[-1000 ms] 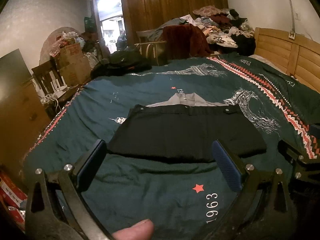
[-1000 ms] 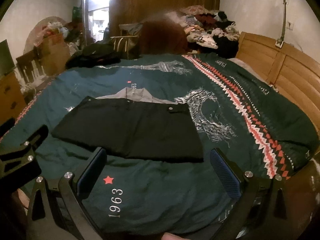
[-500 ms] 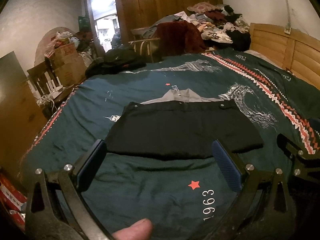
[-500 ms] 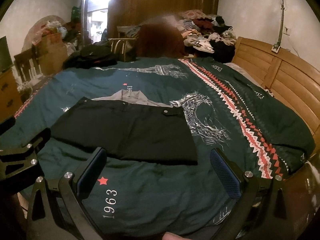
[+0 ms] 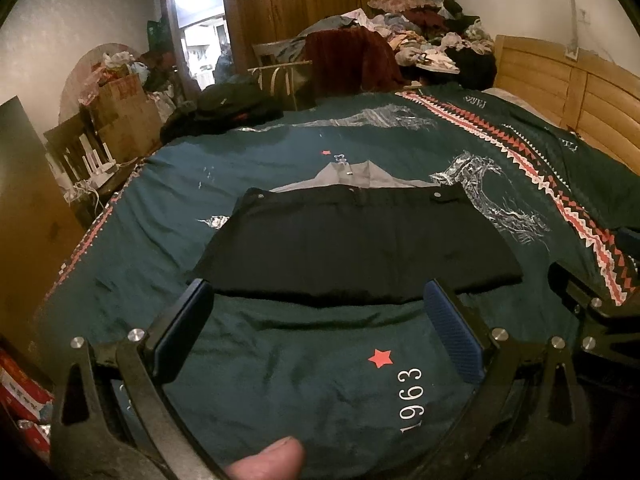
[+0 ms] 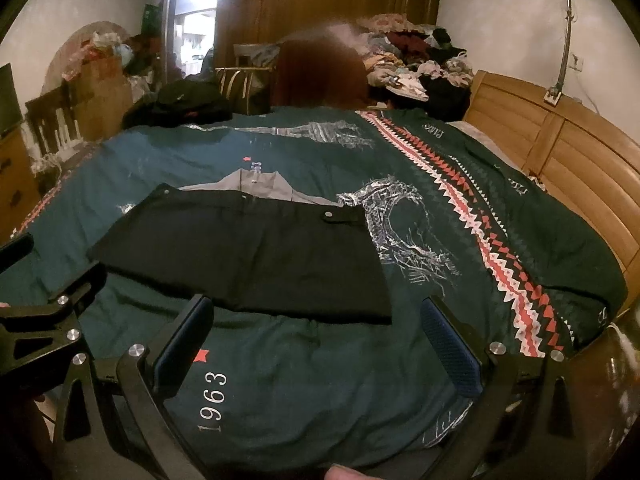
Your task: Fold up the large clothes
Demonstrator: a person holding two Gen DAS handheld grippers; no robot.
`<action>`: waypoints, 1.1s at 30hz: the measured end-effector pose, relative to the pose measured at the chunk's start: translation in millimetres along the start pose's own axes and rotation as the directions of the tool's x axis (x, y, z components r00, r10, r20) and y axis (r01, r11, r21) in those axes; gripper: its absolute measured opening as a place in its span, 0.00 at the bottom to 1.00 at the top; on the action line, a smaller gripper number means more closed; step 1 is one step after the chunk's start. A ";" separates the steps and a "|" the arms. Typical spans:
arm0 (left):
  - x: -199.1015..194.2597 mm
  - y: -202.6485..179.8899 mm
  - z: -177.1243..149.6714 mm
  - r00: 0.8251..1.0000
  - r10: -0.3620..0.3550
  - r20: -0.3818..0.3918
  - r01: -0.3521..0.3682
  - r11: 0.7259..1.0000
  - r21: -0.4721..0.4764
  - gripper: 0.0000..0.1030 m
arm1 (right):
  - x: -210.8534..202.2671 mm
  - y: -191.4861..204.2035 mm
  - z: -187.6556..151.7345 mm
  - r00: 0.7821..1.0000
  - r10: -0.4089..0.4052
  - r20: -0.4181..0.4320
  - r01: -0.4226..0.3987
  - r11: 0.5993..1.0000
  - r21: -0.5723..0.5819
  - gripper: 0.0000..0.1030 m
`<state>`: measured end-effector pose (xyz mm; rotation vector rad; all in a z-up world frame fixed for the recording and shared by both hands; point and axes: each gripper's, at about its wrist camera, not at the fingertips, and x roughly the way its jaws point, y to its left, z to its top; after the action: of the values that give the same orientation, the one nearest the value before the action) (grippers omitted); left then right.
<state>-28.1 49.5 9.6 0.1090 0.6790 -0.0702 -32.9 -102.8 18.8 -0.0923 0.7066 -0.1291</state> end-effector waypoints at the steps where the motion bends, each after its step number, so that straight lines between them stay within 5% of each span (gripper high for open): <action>1: 0.2 -0.4 -0.4 1.000 -0.001 -0.002 0.001 1.000 0.000 1.00 | 0.1 0.6 -0.1 1.000 0.000 -0.003 0.000 1.000 0.000 1.00; 19: 4.1 -6.2 -4.4 0.999 -0.021 -0.026 0.022 1.000 0.009 1.00 | 7.4 0.8 -4.2 1.000 -0.004 -0.023 0.004 1.000 -0.002 1.00; 24: 32.0 6.0 -14.7 0.992 -0.056 -0.109 0.053 0.998 -0.025 1.00 | 20.5 -0.3 -12.4 0.999 0.001 -0.052 -0.002 1.000 -0.009 1.00; 29: 94.2 50.5 -47.3 0.975 0.127 -0.181 -0.130 0.992 -0.003 1.00 | 63.5 -8.2 -41.5 0.986 0.031 -0.165 -0.036 0.999 -0.028 1.00; 33: 138.7 94.1 -76.2 0.948 0.157 -0.275 -0.184 0.980 -0.075 1.00 | 106.7 -14.4 -69.0 0.969 0.035 -0.243 -0.052 0.997 -0.064 1.00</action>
<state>41.5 148.2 -129.3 0.0816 0.9400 0.1480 1.2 -135.7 -100.0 -0.1296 0.9564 -0.0739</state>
